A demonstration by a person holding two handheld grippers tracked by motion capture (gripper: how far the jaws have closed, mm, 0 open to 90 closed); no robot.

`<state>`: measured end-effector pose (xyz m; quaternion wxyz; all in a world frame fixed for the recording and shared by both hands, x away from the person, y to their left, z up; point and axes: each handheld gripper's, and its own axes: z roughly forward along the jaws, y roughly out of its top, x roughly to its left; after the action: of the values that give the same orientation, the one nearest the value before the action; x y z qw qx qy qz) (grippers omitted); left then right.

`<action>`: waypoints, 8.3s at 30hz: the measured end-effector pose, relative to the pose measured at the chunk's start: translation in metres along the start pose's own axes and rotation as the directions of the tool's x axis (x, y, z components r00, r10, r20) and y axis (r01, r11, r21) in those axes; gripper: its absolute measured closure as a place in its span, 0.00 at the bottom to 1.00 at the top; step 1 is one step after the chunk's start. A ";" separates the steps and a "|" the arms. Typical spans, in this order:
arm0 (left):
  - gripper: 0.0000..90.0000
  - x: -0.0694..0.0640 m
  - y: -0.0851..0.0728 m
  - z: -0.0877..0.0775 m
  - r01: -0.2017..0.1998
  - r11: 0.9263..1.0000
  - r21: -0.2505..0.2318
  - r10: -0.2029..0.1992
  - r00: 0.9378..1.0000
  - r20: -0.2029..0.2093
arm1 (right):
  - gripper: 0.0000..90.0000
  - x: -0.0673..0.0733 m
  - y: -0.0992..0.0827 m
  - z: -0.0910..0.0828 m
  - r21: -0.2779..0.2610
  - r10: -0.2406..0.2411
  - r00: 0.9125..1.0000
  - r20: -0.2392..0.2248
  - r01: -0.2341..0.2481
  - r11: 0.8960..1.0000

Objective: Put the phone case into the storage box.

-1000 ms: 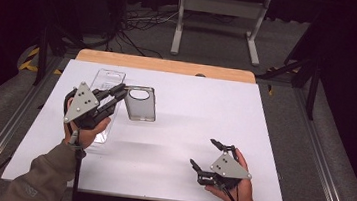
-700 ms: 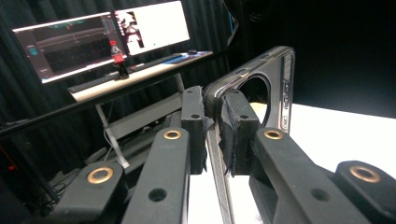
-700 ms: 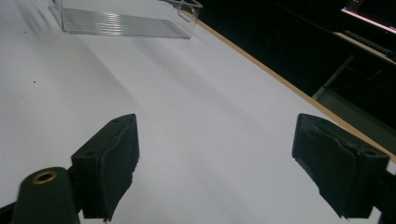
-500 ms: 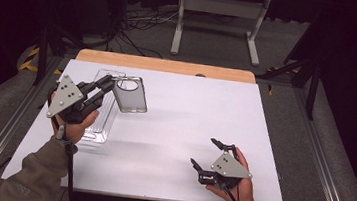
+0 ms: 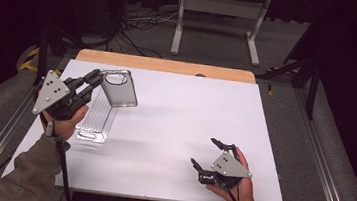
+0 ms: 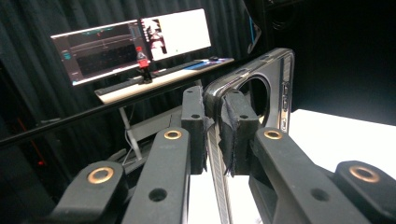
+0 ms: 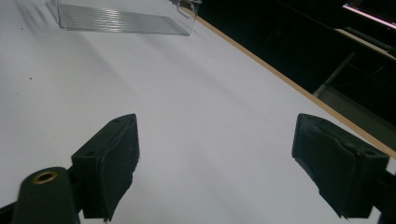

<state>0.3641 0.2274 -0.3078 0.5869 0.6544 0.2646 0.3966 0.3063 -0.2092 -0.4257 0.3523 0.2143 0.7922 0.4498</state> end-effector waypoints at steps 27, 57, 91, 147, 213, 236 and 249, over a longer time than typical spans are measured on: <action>0.90 0.030 -0.007 -0.011 0.017 1.000 0.007 -0.017 0.998 -0.059 | 0.18 0.000 0.001 0.000 0.000 0.006 1.000 -0.002 -0.006 1.000; 0.90 0.065 -0.005 0.019 0.014 0.999 0.053 -0.013 1.000 -0.021 | 0.18 -0.002 -0.001 0.005 0.007 0.031 0.999 -0.015 -0.031 0.999; 0.90 0.096 -0.031 0.074 -0.004 0.975 0.221 0.009 1.000 -0.021 | 0.18 -0.007 -0.002 0.007 0.015 0.046 0.999 -0.007 -0.046 0.999; 0.85 0.124 -0.101 0.131 0.080 0.953 0.293 -0.036 0.988 -0.152 | 0.19 -0.004 -0.004 0.011 0.038 0.020 1.000 -0.020 -0.019 0.999; 0.79 0.115 -0.069 0.097 0.025 0.966 0.258 0.002 0.994 -0.105 | 0.19 -0.004 0.000 0.010 0.025 0.009 1.000 -0.012 -0.008 1.000; 0.62 0.097 -0.062 0.078 0.025 0.978 0.208 -0.010 0.997 -0.072 | 0.19 -0.005 0.002 0.010 0.021 0.007 1.000 -0.010 -0.007 1.000; 0.41 0.081 -0.063 0.074 0.021 0.981 0.195 -0.008 0.998 -0.065 | 0.19 -0.005 0.001 0.010 0.023 0.004 1.000 -0.008 -0.004 1.000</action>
<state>0.4772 0.2630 -0.3520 0.5140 0.6938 0.3256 0.3851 0.3167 -0.2065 -0.4264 0.3456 0.2182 0.7983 0.4423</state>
